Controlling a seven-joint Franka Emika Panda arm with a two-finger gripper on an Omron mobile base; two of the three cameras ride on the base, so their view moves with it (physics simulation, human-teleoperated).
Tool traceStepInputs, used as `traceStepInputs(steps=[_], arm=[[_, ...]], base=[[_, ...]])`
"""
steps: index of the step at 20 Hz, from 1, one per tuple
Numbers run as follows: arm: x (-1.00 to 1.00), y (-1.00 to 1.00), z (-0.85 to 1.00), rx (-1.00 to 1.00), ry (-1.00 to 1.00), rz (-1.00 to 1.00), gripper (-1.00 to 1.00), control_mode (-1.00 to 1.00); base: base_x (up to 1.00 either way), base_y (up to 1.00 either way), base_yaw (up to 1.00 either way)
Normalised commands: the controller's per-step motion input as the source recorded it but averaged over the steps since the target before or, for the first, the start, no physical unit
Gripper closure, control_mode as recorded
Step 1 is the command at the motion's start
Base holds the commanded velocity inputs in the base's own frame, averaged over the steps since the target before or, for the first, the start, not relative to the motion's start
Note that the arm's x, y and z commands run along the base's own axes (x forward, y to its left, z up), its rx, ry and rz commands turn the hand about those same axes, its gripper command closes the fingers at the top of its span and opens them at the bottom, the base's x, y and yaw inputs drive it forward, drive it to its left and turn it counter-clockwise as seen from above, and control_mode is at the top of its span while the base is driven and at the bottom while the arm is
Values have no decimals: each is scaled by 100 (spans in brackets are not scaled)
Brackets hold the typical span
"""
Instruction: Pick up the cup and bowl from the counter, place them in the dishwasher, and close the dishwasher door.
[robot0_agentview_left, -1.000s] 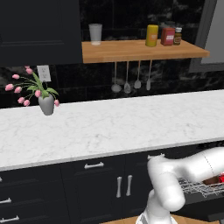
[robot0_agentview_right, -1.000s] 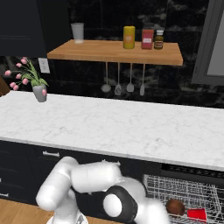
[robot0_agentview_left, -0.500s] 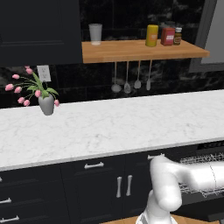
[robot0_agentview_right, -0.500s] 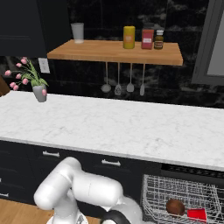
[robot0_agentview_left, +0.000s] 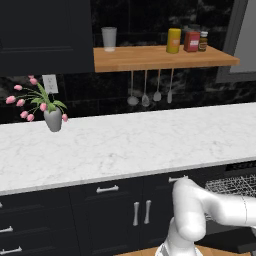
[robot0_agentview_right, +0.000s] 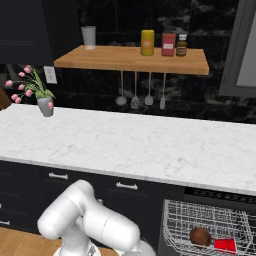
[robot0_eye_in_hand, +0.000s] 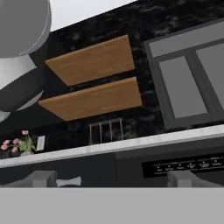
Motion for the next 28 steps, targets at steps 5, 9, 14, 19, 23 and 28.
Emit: traceStepInputs(steps=[5, 9, 14, 19, 23, 28], arm=[[0, -43, -53, 0, 4, -3, -100, -100], [2, -63, -12, 0, 3, -6, -100, -100], [30, -49, -8, 0, 9, -2, -100, -100], [6, -15, -50, 0, 6, 0, -100, -100], [0, 0, -80, 0, 5, 0, -100, -100], [1, 0, -80, 0, 2, 0, -100, -100]], base=[[0, 0, 0], [0, 0, 0], [0, 0, 0], [0, 0, 0], [0, 0, 0], [0, 0, 0]])
